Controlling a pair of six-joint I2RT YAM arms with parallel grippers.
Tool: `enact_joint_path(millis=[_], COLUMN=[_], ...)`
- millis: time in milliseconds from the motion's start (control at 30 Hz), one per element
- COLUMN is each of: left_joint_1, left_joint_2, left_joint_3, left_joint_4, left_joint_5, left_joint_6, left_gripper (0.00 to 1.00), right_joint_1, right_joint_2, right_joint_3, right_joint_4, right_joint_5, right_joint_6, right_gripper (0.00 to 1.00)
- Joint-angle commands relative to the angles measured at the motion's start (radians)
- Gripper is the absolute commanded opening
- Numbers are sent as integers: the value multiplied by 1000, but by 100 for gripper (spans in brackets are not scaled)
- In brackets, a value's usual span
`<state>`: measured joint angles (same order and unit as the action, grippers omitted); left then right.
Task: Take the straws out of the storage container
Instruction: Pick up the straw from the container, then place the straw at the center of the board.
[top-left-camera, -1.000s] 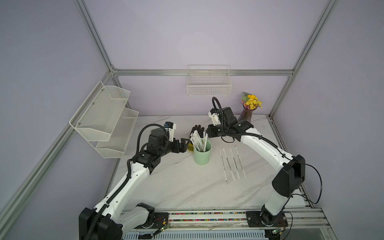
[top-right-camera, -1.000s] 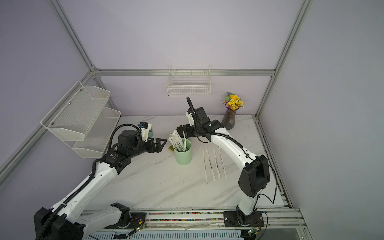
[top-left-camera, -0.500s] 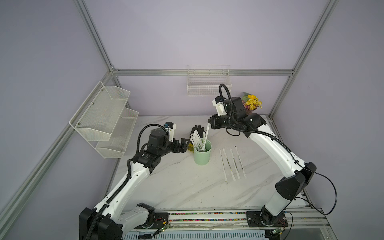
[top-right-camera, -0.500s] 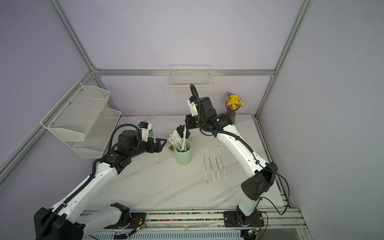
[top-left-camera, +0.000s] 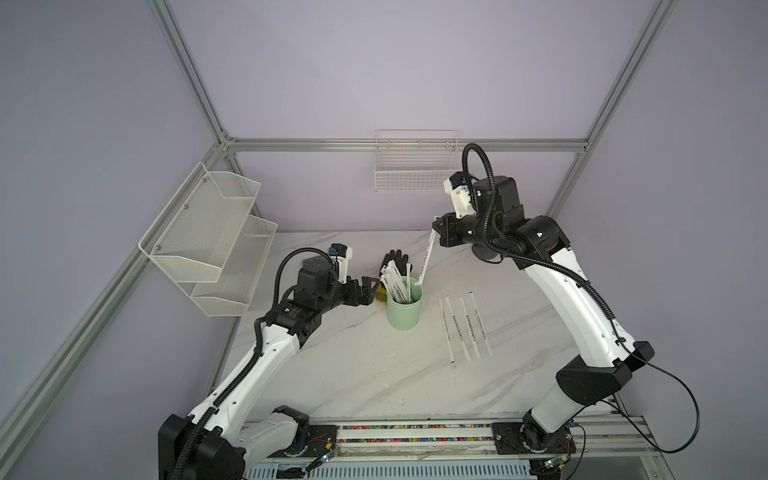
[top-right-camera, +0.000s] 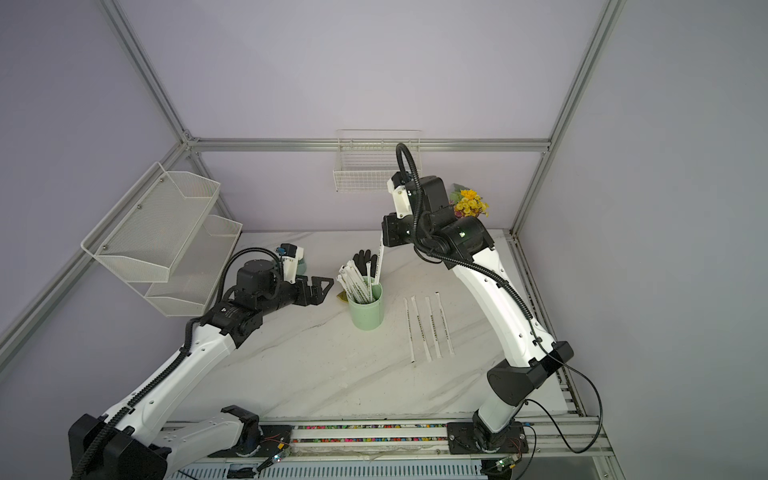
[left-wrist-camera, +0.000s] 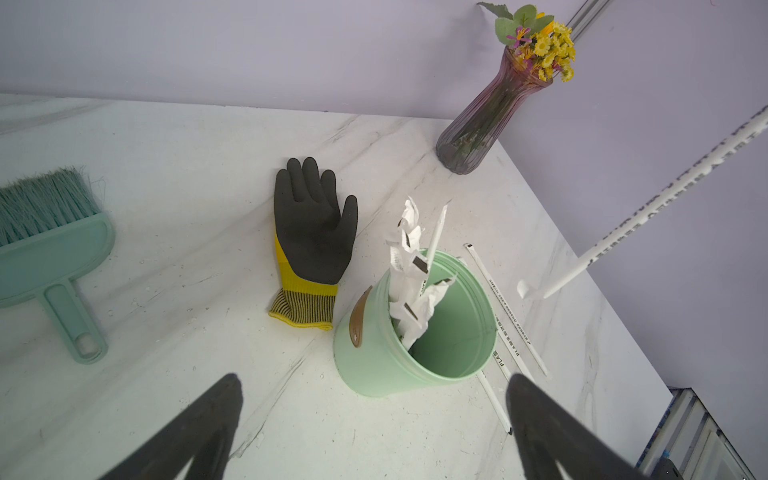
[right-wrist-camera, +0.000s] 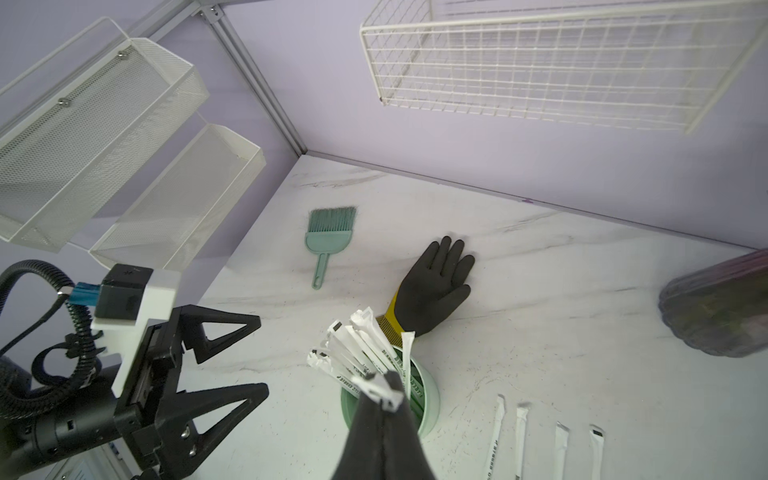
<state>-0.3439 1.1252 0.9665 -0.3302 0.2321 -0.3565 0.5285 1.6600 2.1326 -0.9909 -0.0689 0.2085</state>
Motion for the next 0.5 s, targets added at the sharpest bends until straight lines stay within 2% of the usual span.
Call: enact_joint_path(millis=[0,167,467], left_joint_1=[-4,-4,-4], left_joint_2=[-1,-5,-8], left_joint_3=[20,18,12], left_joint_4=[39,39,40], left_joint_5=[14,13,14], left_joint_6=[-1,-1,0], left_gripper=[98,98,98], right_joint_1=[-36,-101,-203], right_joint_2=[-21,-20,-10], right_joint_3=[24,19,-91], right_joint_4=[-106,-168,-222], right_joint_5=[69,116,162], right_joint_6=[-40,-55,-64], right_gripper=[1,0,0])
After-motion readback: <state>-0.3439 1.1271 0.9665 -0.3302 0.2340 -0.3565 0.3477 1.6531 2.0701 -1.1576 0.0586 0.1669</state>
